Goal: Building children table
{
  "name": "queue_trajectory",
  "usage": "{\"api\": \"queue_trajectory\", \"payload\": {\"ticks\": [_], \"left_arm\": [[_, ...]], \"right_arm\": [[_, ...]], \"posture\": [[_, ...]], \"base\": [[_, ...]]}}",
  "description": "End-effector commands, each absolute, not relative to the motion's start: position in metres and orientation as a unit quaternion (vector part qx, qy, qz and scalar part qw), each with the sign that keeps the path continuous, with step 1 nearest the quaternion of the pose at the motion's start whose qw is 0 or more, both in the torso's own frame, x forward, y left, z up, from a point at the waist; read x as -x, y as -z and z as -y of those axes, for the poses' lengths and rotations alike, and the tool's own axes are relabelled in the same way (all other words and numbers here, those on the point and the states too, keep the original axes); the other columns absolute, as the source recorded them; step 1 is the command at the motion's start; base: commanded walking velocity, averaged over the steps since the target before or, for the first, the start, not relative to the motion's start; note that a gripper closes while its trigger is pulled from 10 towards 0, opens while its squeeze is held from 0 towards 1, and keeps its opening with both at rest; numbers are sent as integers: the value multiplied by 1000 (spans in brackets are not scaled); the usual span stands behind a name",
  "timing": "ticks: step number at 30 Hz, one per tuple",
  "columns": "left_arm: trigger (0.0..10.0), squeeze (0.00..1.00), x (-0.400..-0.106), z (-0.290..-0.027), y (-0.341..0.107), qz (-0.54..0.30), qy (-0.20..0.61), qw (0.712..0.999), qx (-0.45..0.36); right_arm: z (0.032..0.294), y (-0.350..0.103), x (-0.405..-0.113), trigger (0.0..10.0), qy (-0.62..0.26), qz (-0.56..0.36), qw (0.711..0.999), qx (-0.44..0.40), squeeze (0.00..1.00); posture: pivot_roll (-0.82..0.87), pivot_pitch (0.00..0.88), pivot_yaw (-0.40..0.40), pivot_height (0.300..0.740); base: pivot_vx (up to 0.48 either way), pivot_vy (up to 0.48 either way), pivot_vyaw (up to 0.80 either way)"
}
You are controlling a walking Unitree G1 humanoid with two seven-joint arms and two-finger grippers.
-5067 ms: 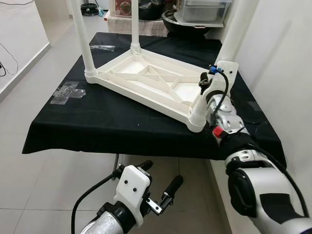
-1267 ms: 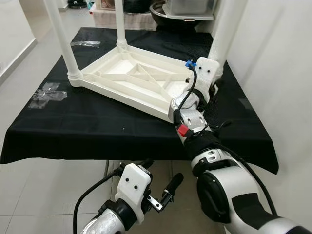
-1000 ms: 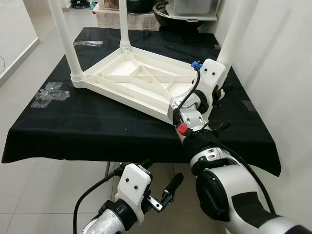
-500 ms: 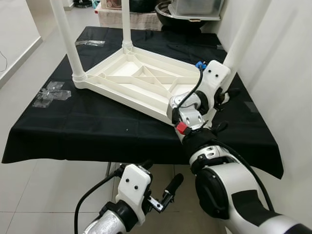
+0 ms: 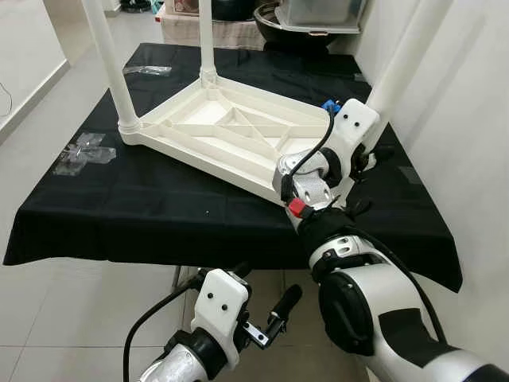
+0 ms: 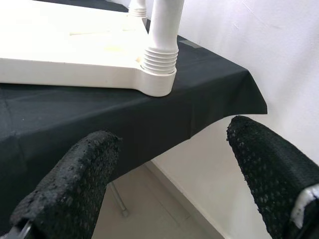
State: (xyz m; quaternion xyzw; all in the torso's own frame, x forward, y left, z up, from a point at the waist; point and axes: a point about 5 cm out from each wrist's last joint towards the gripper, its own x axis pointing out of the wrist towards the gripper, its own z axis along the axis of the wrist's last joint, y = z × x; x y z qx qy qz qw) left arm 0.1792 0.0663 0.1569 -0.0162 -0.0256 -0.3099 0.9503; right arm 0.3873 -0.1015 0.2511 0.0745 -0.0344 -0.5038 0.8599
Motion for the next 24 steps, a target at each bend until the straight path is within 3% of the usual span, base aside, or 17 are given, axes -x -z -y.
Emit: {"api": "queue_trajectory", "payload": {"ticks": [1, 13, 24], "left_arm": [[10000, 0, -177, -65, -157, 23, 314, 949, 18], [10000, 0, -177, -65, -157, 24, 315, 949, 15], [10000, 0, -178, -66, -156, 24, 314, 949, 14]], "right_arm": [[107, -209, -382, 10000, 530, -59, 844, -59, 0], [115, -214, -384, 10000, 537, -53, 839, -64, 0], [92, -215, -382, 10000, 502, -33, 862, -55, 0]], "posture": [[114, 157, -82, 740], [110, 163, -81, 740], [104, 166, -81, 740]], "base": [[0, 0, 0], [0, 0, 0], [0, 0, 0]]}}
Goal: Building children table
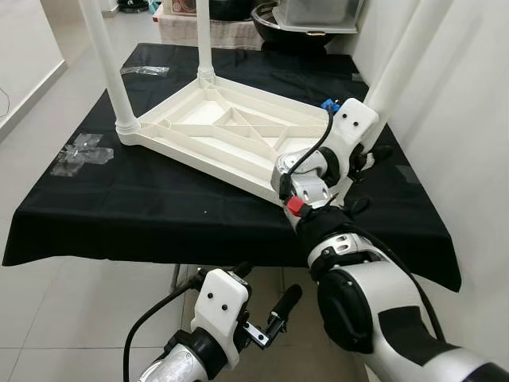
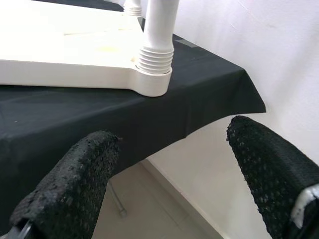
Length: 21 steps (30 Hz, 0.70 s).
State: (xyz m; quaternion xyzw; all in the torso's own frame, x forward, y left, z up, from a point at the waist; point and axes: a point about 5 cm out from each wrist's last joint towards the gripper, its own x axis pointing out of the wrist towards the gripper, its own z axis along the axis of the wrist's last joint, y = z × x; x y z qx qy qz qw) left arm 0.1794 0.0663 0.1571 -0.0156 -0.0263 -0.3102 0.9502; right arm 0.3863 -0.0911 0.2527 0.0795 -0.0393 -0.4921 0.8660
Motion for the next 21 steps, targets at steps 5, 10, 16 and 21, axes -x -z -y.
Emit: {"api": "queue_trajectory", "payload": {"ticks": [5, 10, 16, 21], "left_arm": [[10000, 0, -179, -66, -156, 25, 314, 949, 13], [10000, 0, -179, -66, -157, 26, 312, 950, 13], [10000, 0, -180, -65, -157, 26, 313, 949, 13], [10000, 0, -180, -65, -156, 26, 312, 949, 13]], "right_arm": [[83, -212, -380, 10000, 486, -32, 872, -48, 0], [77, -208, -378, 10000, 476, -32, 878, -41, 0], [75, -206, -378, 10000, 470, -36, 881, -41, 0], [77, -204, -378, 10000, 468, -42, 882, -40, 0]], "posture": [[104, 165, -81, 740], [102, 169, -81, 740], [101, 168, -82, 740], [102, 168, -82, 740]], "base": [[0, 0, 0], [0, 0, 0], [0, 0, 0], [0, 0, 0]]}}
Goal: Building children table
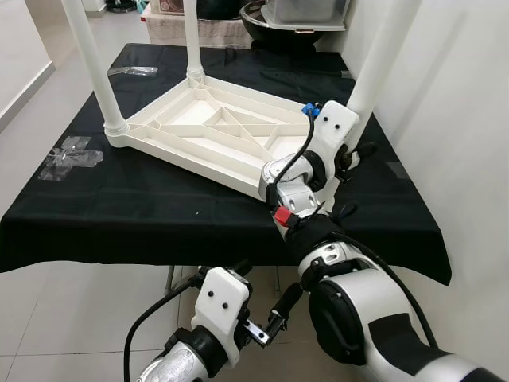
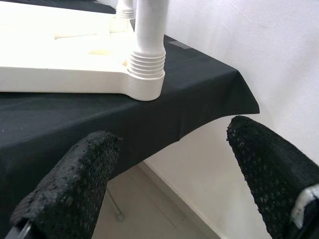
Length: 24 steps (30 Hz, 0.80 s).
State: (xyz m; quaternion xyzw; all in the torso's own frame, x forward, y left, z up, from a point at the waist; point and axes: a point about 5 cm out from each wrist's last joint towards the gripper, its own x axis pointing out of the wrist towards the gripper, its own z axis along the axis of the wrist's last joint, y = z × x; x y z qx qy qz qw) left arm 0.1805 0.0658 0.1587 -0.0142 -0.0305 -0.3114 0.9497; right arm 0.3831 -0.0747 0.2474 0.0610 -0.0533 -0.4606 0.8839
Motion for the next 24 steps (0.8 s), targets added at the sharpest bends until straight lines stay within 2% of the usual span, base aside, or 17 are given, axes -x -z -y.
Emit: {"api": "queue_trajectory", "payload": {"ticks": [1, 15, 16, 17, 18, 20, 21, 24], "left_arm": [[10000, 0, -180, -65, -156, 26, 312, 950, 13], [10000, 0, -180, -65, -157, 27, 313, 949, 13], [10000, 0, -180, -65, -157, 27, 312, 949, 13], [10000, 0, -180, -65, -157, 27, 312, 949, 13], [10000, 0, -180, -65, -157, 27, 312, 949, 13], [10000, 0, -180, -65, -157, 27, 312, 949, 13], [10000, 0, -180, -66, -157, 27, 312, 950, 13], [10000, 0, -180, -66, -157, 27, 312, 950, 13]], "right_arm": [[76, -204, -379, 10000, 467, -43, 882, -42, 0], [71, -205, -379, 10000, 444, -34, 894, -44, 20], [70, -205, -379, 10000, 442, -33, 895, -45, 745], [70, -206, -379, 10000, 441, -31, 896, -45, 745], [70, -207, -380, 10000, 437, -29, 898, -44, 906], [69, -207, -380, 10000, 435, -28, 899, -44, 906], [69, -208, -380, 10000, 434, -27, 899, -45, 0], [69, -209, -380, 10000, 434, -27, 899, -46, 0]], "posture": [[101, 168, -82, 740], [100, 170, -84, 740], [100, 170, -83, 740], [100, 170, -83, 740], [98, 170, -84, 740], [98, 170, -84, 740], [98, 167, -84, 740], [98, 168, -81, 740]], "base": [[0, 0, 0], [0, 0, 0], [0, 0, 0], [0, 0, 0], [0, 0, 0], [0, 0, 0], [0, 0, 0], [0, 0, 0]]}}
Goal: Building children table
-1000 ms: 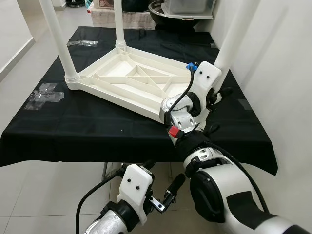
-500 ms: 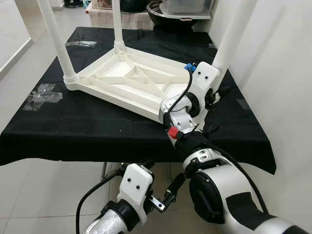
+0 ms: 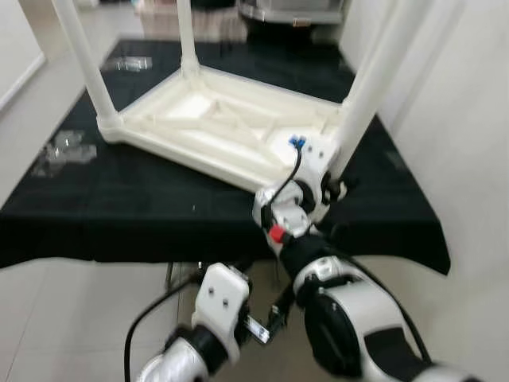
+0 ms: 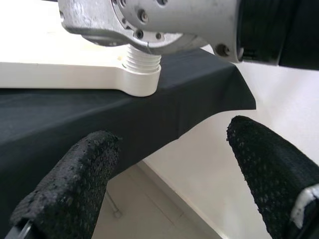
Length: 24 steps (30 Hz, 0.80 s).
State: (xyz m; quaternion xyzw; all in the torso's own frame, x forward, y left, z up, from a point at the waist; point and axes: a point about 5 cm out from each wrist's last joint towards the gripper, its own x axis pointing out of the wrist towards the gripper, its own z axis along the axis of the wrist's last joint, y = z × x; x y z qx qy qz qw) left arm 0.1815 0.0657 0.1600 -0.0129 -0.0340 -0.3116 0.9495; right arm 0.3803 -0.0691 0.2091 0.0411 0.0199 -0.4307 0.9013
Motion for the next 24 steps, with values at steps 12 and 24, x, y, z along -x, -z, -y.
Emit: {"api": "queue_trajectory", "payload": {"ticks": [12, 24], "left_arm": [[10000, 0, -179, -65, -157, 27, 313, 949, 13], [10000, 0, -182, -64, -155, 29, 312, 950, 10]], "right_arm": [[68, -211, -382, 0, 410, -16, 908, -80, 0], [62, -241, -393, 0, 292, 37, 938, -181, 0]], "posture": [[92, 161, -84, 740], [90, 136, -87, 740]], "base": [[0, 0, 0], [0, 0, 0]]}}
